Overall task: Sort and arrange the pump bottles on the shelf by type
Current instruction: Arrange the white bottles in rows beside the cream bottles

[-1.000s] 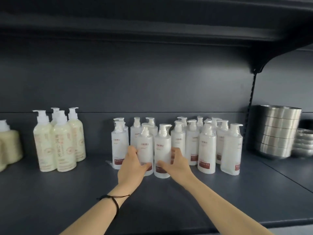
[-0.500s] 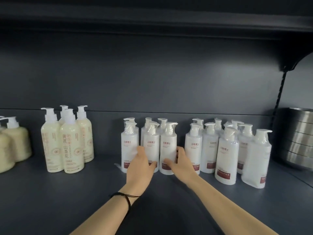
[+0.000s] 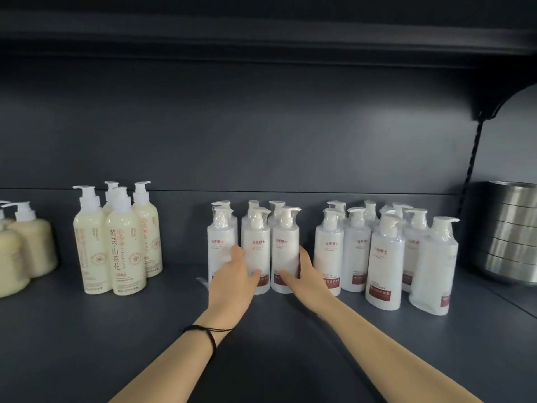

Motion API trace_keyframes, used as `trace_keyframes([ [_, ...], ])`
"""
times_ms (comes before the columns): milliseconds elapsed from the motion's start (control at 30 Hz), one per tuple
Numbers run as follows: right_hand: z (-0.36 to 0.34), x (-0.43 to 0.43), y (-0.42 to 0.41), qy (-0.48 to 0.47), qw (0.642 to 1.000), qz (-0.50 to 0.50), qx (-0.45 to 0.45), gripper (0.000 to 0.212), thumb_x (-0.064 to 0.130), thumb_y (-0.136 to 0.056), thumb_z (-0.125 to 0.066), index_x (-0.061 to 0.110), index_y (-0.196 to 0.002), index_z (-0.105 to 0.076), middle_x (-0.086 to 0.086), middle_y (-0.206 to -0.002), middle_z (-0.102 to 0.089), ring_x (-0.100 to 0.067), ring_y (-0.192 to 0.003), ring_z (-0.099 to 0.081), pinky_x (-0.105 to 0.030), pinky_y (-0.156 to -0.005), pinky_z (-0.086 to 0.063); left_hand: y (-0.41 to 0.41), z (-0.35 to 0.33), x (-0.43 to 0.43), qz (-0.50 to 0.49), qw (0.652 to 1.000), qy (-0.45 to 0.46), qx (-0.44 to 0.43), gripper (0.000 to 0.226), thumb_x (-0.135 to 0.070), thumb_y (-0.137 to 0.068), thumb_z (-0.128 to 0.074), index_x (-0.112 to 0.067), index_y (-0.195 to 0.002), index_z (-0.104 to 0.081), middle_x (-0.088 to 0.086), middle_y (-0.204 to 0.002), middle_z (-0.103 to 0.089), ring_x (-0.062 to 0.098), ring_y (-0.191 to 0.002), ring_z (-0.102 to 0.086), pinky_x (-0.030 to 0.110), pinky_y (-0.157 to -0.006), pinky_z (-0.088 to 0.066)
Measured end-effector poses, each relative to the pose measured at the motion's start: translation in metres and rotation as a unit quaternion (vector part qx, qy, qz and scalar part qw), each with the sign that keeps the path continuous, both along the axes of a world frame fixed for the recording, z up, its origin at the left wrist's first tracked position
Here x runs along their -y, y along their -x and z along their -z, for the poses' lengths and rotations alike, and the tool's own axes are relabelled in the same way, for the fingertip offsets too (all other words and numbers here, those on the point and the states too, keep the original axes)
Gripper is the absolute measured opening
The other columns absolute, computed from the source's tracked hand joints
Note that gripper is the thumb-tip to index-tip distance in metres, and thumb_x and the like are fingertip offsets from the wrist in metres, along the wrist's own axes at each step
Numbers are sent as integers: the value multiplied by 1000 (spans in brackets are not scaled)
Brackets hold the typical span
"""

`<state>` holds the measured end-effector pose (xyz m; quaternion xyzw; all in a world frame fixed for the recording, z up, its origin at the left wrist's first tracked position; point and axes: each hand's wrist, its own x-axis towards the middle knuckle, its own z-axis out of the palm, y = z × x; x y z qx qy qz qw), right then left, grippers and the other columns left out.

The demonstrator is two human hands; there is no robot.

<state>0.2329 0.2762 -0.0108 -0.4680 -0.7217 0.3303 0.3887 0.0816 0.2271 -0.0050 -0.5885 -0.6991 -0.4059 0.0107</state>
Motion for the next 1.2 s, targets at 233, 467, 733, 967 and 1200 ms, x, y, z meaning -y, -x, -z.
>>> trace_keyframes([
  [233, -2, 22, -16, 47, 997, -12, 54, 57, 15, -91, -57, 17, -143, -33, 1, -138, -51, -12, -113, -51, -24, -94, -40, 12, -7, 22, -25, 989, 32, -145, 18, -35, -96, -42, -17, -100, -45, -4, -84, -59, 14, -67, -52, 25, -53, -37],
  [467, -11, 60, -70, -115, 952, 94, 268, 34, 23, -90, -50, 19, -124, -54, 1, -123, -56, -20, -103, -58, -34, -82, -52, -23, -8, 47, 37, 932, 31, -359, 28, -41, -93, -38, -18, -97, -54, -2, -90, -63, 18, -82, -59, 27, -58, -33],
  [733, -15, 86, -141, -160, 873, 167, 430, 37, 23, -92, -50, 17, -128, -48, -2, -122, -50, -24, -108, -53, -32, -70, -46, -83, -6, 52, 120, 905, -11, -407, 41, -47, -89, -40, -19, -115, -54, 1, -105, -57, 21, -102, -49, 35, -80, -34],
  [967, -16, 85, -176, -160, 819, 224, 504, 32, 20, -92, -53, 18, -124, -49, -2, -119, -50, -24, -104, -53, -31, -63, -37, -115, -11, 36, 107, 903, -5, -416, 43, -45, -89, -41, -17, -119, -53, 3, -113, -56, 22, -106, -47, 36, -83, -36],
  [1200, -20, 54, -185, -116, 908, 218, 338, 43, 32, -89, -57, 20, -128, -43, 1, -115, -54, -21, -101, -57, -32, -69, -50, -111, -20, 0, 140, 977, -34, -160, 68, -34, -87, -57, -18, -142, -21, 5, -127, -46, 21, -102, -55, 32, -71, -48],
])
